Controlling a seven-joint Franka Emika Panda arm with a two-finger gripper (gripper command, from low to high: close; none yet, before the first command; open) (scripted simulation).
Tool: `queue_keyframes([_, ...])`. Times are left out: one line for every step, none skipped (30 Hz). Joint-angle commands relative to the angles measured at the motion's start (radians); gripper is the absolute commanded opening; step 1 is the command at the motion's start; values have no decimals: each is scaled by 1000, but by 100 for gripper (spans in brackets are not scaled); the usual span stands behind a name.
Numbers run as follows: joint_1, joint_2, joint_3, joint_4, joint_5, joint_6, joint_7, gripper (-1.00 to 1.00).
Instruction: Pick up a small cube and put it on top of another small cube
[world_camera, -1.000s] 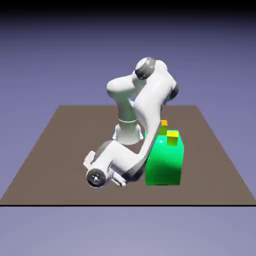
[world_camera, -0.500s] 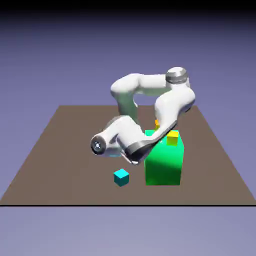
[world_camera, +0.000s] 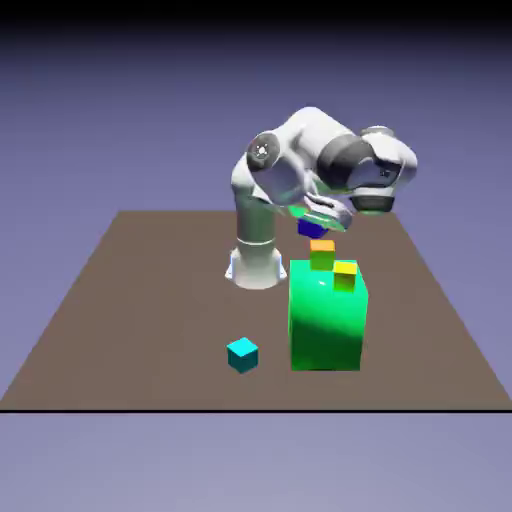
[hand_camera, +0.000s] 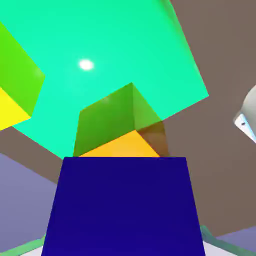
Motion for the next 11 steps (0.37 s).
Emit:
queue_keyframes([28,31,14,-36,24,-1,5,-100])
queue_keyframes([56,63,28,-72,49,-2,10,-100])
queue_keyframes([84,94,41,-109,74,-3,16,-100])
queue_keyframes([97,108,48,-125,86,-3,19,-100])
queue_keyframes([97,108,48,-125,86,-3,19,100])
queue_keyframes([97,108,48,-125,86,-3,19,100])
queue_keyframes([69,77,34,-89,61,-2,13,100])
queue_keyframes([41,46,20,-53,36,-1,7,100])
queue_keyframes([13,14,6,-17,10,0,2,100])
queue_keyframes([-15,-17,-7,19,-15,1,-4,100])
queue_keyframes([-28,-31,-14,36,-26,1,-7,100])
